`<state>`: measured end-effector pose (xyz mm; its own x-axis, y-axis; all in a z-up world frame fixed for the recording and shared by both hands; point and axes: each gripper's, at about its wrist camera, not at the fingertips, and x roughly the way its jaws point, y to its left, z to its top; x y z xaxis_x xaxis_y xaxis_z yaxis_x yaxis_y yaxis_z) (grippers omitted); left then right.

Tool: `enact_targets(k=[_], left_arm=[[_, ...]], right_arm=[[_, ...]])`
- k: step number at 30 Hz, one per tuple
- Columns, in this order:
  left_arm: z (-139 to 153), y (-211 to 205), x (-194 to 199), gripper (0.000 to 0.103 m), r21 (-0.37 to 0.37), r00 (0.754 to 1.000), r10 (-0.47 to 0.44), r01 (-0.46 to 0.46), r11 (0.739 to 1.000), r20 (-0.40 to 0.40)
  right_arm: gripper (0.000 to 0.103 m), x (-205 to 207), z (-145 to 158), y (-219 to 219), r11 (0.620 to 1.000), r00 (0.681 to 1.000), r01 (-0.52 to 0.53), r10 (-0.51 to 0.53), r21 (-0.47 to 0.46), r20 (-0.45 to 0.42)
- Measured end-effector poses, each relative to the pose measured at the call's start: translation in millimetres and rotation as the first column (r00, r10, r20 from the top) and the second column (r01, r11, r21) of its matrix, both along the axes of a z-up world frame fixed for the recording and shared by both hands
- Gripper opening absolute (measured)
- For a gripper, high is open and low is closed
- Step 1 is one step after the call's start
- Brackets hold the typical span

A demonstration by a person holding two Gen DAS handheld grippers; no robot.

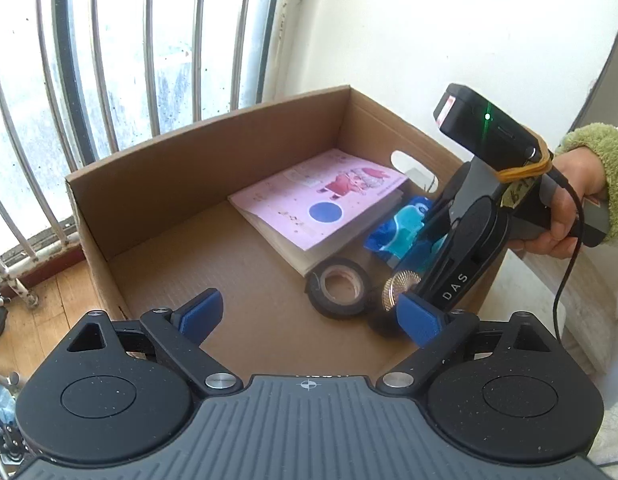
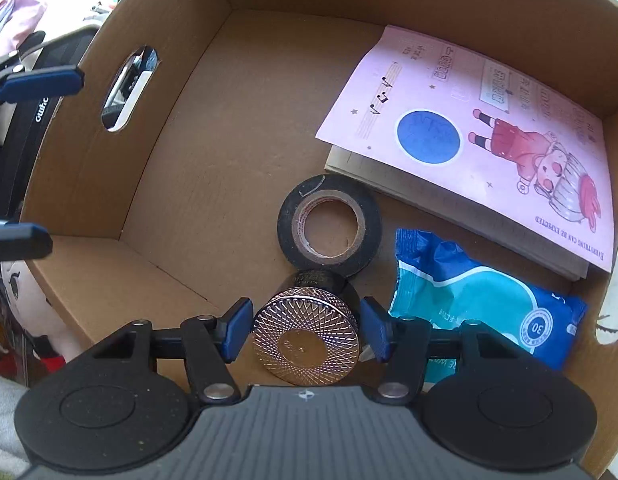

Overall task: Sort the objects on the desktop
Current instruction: 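Lower the jar into the box beside the black tape roll, then open both tools and withdraw them from the box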

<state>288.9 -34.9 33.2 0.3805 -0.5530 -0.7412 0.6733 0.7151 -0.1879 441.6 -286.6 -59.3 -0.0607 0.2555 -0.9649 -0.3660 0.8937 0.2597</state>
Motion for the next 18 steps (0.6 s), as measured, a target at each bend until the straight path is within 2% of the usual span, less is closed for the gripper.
enact_targets(k=[4,7,10,18], left_arm=[[4.6,11.9,9.5,0.096,-0.042,0.999,0.047,-0.047,0.998,0.002],[2.9,19.1,17.5,0.097,-0.067,0.998,0.069,-0.069,0.995,-0.008],[-0.7,22.8,23.9,0.097,-0.085,0.997,0.079,-0.08,0.993,-0.02],[-6.5,19.7,24.7,0.097,-0.098,0.997,0.07,-0.072,0.993,-0.022]], right_arm=[[0.063,2.4,-5.1,9.3,0.998,0.998,-0.06,0.059,-0.023,-0.037],[0.061,6.6,-23.7,12.1,0.999,0.991,-0.04,0.041,0.01,-0.13],[0.062,7.7,-23.5,18.7,0.998,0.992,-0.062,0.061,0.001,-0.112],[0.066,2.6,-16.5,9.4,0.998,0.999,0.019,-0.017,0.059,-0.034]])
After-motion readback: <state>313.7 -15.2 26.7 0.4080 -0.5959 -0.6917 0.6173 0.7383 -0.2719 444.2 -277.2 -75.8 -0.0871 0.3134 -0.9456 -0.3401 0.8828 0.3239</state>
